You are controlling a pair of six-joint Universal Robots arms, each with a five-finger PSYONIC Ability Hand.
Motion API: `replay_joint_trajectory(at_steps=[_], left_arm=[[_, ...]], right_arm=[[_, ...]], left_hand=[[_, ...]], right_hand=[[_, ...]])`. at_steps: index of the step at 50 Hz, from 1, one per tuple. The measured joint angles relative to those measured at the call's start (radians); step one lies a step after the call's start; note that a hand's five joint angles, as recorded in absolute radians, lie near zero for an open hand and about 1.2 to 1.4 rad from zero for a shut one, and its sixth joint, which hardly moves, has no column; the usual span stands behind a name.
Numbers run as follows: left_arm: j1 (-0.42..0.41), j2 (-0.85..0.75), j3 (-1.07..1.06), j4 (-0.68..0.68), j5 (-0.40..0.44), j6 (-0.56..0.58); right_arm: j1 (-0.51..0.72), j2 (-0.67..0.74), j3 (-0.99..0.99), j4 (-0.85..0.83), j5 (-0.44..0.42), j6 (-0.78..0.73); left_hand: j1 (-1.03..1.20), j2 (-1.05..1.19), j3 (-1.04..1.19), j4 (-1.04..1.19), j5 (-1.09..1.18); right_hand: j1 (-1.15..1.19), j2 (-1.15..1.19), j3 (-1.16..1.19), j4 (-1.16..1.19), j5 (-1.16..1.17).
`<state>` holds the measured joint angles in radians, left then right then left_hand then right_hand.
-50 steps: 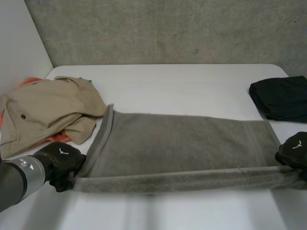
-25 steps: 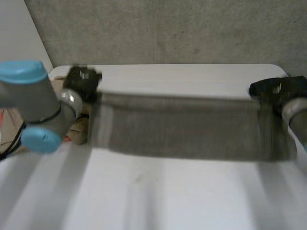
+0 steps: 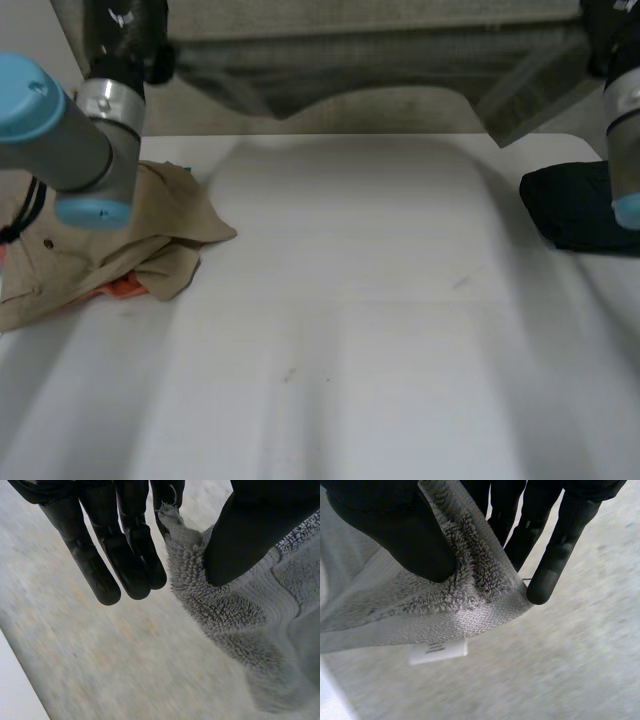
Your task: Fold the laundry.
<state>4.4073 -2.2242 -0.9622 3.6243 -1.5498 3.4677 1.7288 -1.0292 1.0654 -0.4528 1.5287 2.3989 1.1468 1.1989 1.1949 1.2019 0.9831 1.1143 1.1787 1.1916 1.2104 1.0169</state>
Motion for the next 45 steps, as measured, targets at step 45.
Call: replay_joint_trajectory(at_steps=[45], left_arm=[[-0.059, 0.411, -0.848, -0.454, 0.001, 0.251]], right_arm=[[-0.253, -0.353, 0.754, 0.549, -0.151, -0.420]], left_hand=[[0.000, 0.000, 0.000, 0.000, 0.000]], right_hand=[[0.000, 0.000, 0.001, 0.000, 0.000]])
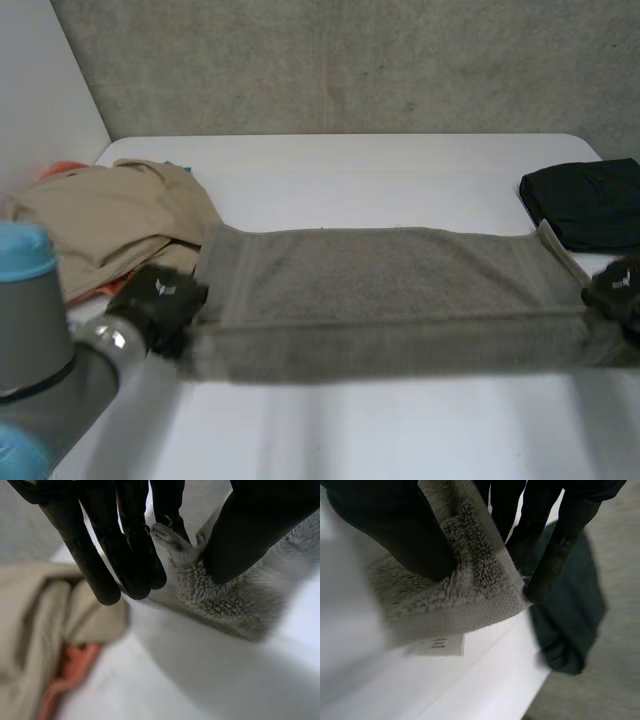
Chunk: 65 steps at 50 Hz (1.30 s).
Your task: Fold the laundry.
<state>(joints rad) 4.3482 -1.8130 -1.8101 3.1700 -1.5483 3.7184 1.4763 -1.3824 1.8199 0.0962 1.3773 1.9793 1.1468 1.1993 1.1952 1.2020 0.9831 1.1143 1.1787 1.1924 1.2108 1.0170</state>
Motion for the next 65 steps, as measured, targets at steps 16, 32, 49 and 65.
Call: replay_joint_trajectory(at_steps=[16, 32, 49, 65], left_arm=[[-0.042, -0.510, 0.613, 0.265, -0.051, 0.005], [-0.115, -0.685, 0.932, 0.253, -0.096, 0.014], [-0.129, -0.334, 0.528, 0.259, -0.087, -0.024], [-0.137, -0.316, 0.466, 0.268, -0.081, -0.099]], right_arm=[[0.148, 0.426, -0.391, -0.373, 0.082, 0.115], [0.237, 0.540, -0.638, -0.378, 0.188, 0.220], [0.057, 0.205, -0.292, -0.055, 0.016, 0.455], [-0.086, 0.354, -0.155, -0.291, -0.155, 0.428]], left_hand=[[0.000, 0.000, 0.000, 0.000, 0.000], [-0.945, -0.989, -0.982, -0.998, -0.933], [-0.945, -0.989, -0.982, -0.998, -0.933], [-0.945, -0.989, -0.982, -0.998, -0.933]], right_hand=[[0.000, 0.005, 0.003, 0.004, 0.000], [-0.888, -0.968, -0.983, -1.001, -0.970], [-0.696, -0.766, -0.775, -0.797, -0.769], [-0.130, -0.180, -0.205, -0.223, -0.224]])
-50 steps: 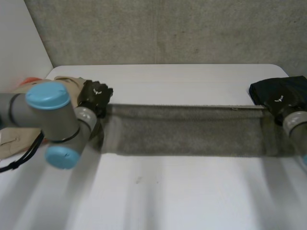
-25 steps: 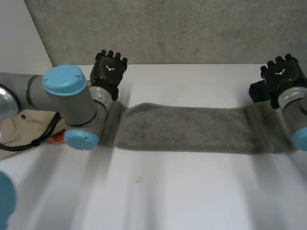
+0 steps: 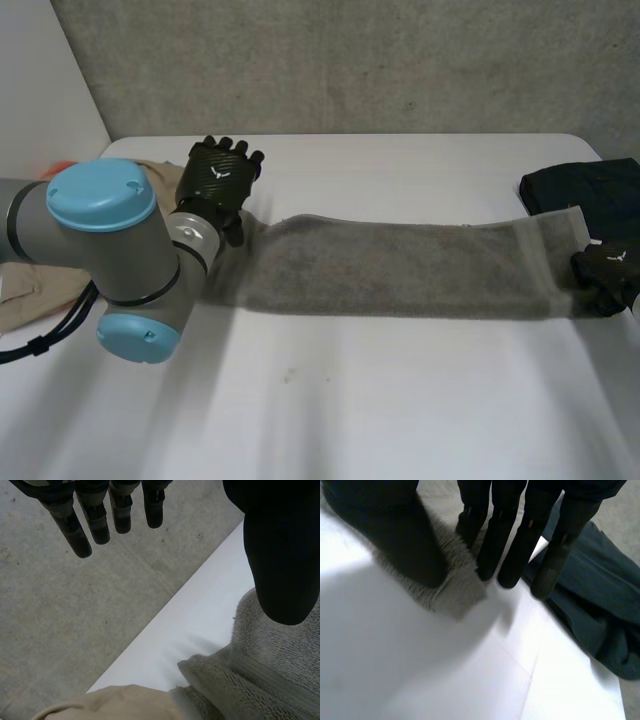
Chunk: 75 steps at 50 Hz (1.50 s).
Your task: Fold the laundry.
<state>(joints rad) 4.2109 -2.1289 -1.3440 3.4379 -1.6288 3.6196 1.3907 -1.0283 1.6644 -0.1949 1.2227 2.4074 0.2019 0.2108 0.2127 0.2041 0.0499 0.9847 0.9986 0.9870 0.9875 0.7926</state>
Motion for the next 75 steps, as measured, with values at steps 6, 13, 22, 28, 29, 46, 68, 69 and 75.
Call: replay_joint_trajectory(at_steps=[6, 13, 22, 28, 29, 46, 68, 69, 75], left_arm=[[-0.010, 0.003, -0.002, -0.001, -0.001, -0.002], [-0.008, 0.046, -0.039, -0.003, -0.002, -0.001], [0.029, 0.124, -0.109, -0.002, -0.002, -0.001], [0.037, 0.149, -0.139, -0.002, -0.002, -0.018], [0.036, 0.153, -0.146, -0.002, -0.002, -0.027], [0.024, 0.132, -0.130, 0.002, 0.000, -0.056], [-0.124, 0.069, -0.068, 0.003, -0.001, -0.053], [-0.125, 0.070, -0.070, 0.002, -0.001, -0.053], [-0.120, 0.098, -0.081, -0.002, -0.006, -0.053]], right_arm=[[-0.018, -0.003, -0.001, -0.070, 0.106, -0.026], [-0.088, -0.126, 0.028, -0.146, 0.197, -0.180], [0.081, -0.164, -0.003, -0.217, 0.146, -0.386], [0.405, -0.130, -0.026, -0.346, -0.006, -0.392], [0.481, -0.103, -0.030, -0.371, -0.049, -0.393], [0.791, 0.025, -0.065, -0.331, 0.125, -0.246], [0.417, -0.088, 0.106, -0.094, 0.250, 0.117], [0.421, -0.094, 0.105, -0.152, 0.271, 0.097], [0.573, -0.167, 0.076, -0.331, 0.260, 0.026]], left_hand=[[0.000, 0.000, 0.000, 0.000, 0.000], [0.000, 0.000, 0.000, 0.000, 0.000], [0.000, 0.000, 0.000, 0.000, 0.000], [0.000, 0.000, 0.000, 0.000, 0.000], [0.000, 0.000, 0.000, 0.000, 0.000], [0.000, 0.000, 0.000, 0.000, 0.000], [0.000, 0.000, 0.000, 0.000, 0.000], [0.000, 0.000, 0.000, 0.000, 0.000], [0.000, 0.000, 0.000, 0.000, 0.000]], right_hand=[[0.125, 0.182, 0.200, 0.207, 0.181], [0.125, 0.182, 0.200, 0.209, 0.181], [0.125, 0.183, 0.205, 0.212, 0.197], [0.125, 0.183, 0.205, 0.213, 0.197], [0.125, 0.183, 0.205, 0.213, 0.197], [-0.762, -0.791, -0.780, -0.779, -0.745], [0.117, 0.184, 0.199, 0.204, 0.202], [0.117, 0.184, 0.201, 0.207, 0.203], [0.117, 0.184, 0.201, 0.209, 0.213]])
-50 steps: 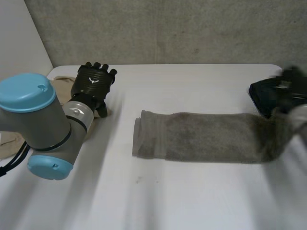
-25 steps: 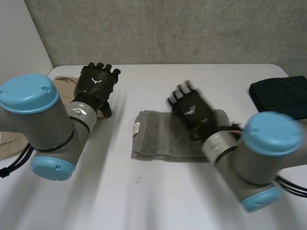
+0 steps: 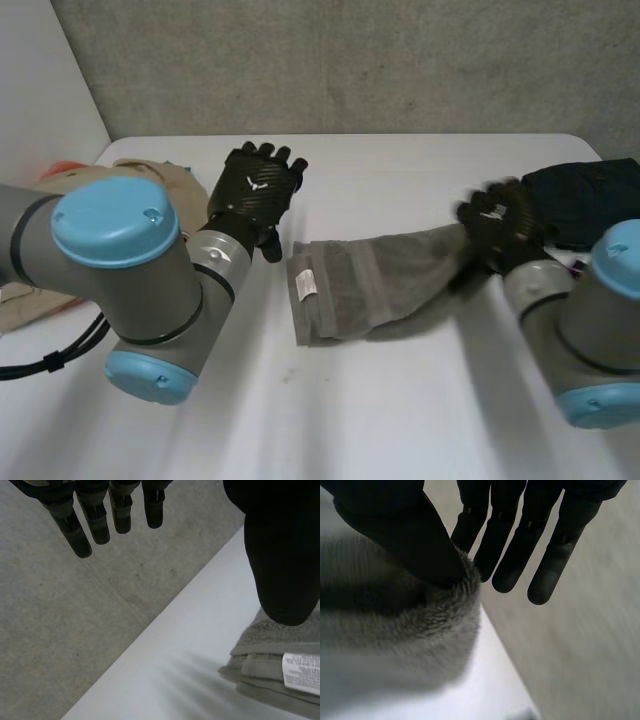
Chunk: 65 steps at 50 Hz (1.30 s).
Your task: Fold the laundry.
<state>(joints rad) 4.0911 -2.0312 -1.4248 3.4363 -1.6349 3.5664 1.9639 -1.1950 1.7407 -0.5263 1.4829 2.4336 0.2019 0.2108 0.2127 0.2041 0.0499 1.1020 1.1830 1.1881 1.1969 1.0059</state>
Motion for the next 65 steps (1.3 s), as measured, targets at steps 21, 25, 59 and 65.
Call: replay_joint_trajectory(at_steps=[21, 25, 59, 65], left_arm=[[0.040, 0.024, 0.062, -0.004, -0.012, -0.125], [0.004, -0.016, 0.135, -0.012, -0.005, -0.198], [-0.092, -0.395, 0.407, -0.425, -0.158, -0.034], [-0.083, -0.318, 0.404, -0.425, -0.080, -0.029]], right_arm=[[0.152, 0.033, -0.083, 0.096, -0.172, 0.290], [0.014, -0.037, -0.121, 0.178, -0.136, 0.502], [0.058, 0.389, -0.584, 0.714, -0.124, 0.512], [0.059, 0.320, -0.588, 0.733, -0.060, 0.439]], left_hand=[[0.000, 0.000, 0.000, 0.000, 0.000], [0.000, 0.000, 0.000, 0.000, 0.000], [-0.009, 0.000, 0.000, 0.000, -0.001], [-0.009, 0.000, 0.000, 0.000, -0.002]], right_hand=[[-0.878, -0.973, -0.980, -0.988, -0.959], [-0.878, -0.973, -0.980, -0.988, -0.959], [-0.878, -0.973, -0.980, -0.988, -0.959], [-0.878, -0.973, -0.980, -0.988, -0.959]])
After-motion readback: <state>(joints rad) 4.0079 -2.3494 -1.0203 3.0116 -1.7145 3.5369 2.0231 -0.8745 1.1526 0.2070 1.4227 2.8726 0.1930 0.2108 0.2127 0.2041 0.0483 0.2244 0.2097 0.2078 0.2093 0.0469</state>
